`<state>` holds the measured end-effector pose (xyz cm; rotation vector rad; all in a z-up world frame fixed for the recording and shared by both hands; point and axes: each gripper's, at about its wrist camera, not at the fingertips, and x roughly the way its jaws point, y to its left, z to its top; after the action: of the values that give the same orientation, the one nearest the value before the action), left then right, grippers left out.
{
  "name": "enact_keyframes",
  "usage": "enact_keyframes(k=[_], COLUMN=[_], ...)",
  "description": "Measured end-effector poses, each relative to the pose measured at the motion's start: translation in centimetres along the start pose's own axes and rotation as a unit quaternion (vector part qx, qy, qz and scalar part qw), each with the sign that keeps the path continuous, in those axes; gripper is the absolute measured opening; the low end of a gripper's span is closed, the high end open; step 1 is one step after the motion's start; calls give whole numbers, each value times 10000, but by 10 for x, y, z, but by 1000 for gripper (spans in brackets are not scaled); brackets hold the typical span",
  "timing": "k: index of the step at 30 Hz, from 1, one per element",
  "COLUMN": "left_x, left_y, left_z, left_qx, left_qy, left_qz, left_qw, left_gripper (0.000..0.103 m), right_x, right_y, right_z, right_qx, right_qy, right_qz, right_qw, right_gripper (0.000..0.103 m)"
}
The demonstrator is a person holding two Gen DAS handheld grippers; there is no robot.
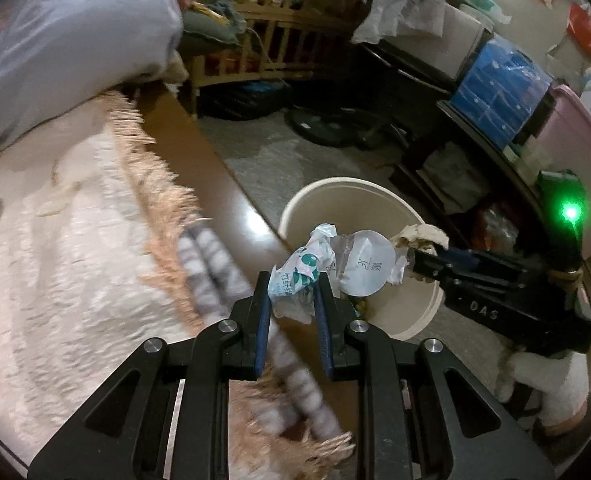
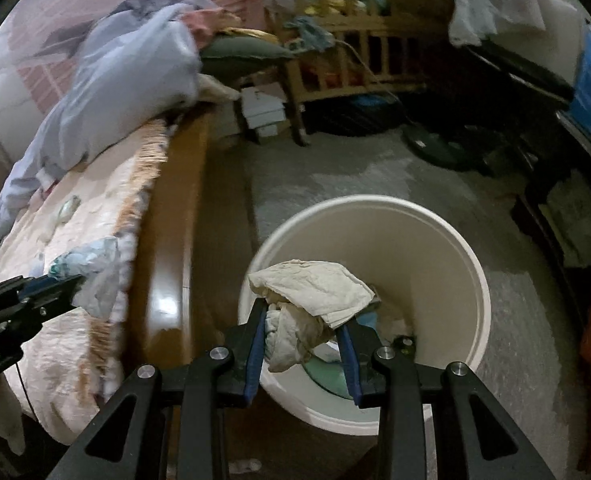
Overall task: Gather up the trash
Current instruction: 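Carry the beige tissue and clear wrapper over the white bucket, then open both tools to drop the tissue and wrapper into the bucket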
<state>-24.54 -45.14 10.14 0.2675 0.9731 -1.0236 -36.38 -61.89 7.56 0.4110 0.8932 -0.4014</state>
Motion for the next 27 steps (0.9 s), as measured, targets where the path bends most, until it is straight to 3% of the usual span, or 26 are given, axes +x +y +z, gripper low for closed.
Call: enact_keyframes(k=[9, 18, 24, 26, 27], left_x=[32, 61, 77, 80, 81], left_y=[-26, -40, -51, -56, -58], left_z=[12, 17, 26, 30, 32], left_qx=[121, 27, 25, 82, 112], left_qy=[247, 459, 471, 405, 387], left_qz=[-419, -672, -808, -904, -953], left_qw=[9987, 9967, 9956, 9950, 9946], left_gripper=[18, 18, 20, 28, 37], right_x=[9, 18, 19, 16, 14], right_y=[-42, -57, -70, -74, -75], right_z=[-6, -4, 0, 4, 5], right_qx=[589, 777, 990, 1067, 1104], right_qy=[99, 137, 19, -116, -186], right_qz=[-75, -294, -520, -572, -592], right_qw=[9982, 9964, 9937, 9926, 9920], right_gripper=[31, 32, 39, 44, 47])
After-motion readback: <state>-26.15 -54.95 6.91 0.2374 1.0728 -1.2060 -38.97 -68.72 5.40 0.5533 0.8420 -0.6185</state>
